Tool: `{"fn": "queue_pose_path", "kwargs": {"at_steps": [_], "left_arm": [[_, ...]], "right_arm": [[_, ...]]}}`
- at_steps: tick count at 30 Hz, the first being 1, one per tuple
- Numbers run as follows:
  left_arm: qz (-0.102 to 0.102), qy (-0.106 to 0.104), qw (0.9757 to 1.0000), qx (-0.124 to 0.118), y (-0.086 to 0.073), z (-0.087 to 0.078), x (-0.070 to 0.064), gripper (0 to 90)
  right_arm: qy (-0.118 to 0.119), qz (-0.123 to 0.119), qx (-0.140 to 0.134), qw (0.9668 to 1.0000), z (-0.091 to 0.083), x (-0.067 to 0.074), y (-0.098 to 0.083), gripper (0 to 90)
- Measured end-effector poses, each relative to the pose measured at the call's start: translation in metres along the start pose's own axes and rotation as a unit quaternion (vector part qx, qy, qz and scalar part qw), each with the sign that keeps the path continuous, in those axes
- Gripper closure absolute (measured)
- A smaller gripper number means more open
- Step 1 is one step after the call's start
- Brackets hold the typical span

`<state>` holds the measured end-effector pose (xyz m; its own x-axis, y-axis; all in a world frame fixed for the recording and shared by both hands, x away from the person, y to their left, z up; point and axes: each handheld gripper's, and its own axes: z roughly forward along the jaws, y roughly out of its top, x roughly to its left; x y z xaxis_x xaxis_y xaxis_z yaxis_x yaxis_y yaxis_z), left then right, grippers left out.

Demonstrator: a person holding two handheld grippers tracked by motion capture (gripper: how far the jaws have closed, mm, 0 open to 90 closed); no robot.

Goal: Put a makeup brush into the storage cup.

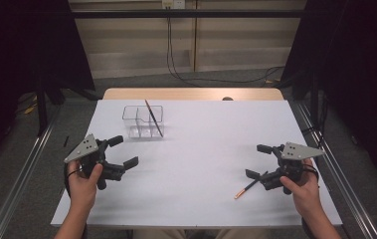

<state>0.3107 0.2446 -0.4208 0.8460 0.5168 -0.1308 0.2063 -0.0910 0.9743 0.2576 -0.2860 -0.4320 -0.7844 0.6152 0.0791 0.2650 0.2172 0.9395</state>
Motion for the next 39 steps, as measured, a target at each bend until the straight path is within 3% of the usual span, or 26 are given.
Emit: {"fn": "queue_pose_path", "kwargs": {"at_steps": [6,11,23,32,39], "left_arm": [[-0.002,0.0,1.0,0.002,-0.002,0.001,0.001,0.0],[0.001,0.001,0.9999,0.013,-0.004,0.002,-0.001,0.0],[-0.002,0.002,1.0,0.009,-0.004,0.001,-0.001,0.0],[0.003,0.003,0.9999,0.014,-0.004,0.0,-0.001,0.0],[0.003,0.006,0.9998,0.017,-0.005,-0.001,-0.001,0.0]], "right_arm": [[-0.01,0.009,0.026,0.9996,0.0,-0.006,-0.001,3.2],[-0.006,0.009,0.052,0.9986,0.0,-0.009,0.0,3.2],[0.007,0.001,0.111,0.9938,0.004,-0.012,0.007,3.2],[0.017,-0.01,0.163,0.9864,0.009,-0.013,0.009,3.6],[0.021,-0.02,0.211,0.9771,0.013,-0.017,0.009,4.0]]}}
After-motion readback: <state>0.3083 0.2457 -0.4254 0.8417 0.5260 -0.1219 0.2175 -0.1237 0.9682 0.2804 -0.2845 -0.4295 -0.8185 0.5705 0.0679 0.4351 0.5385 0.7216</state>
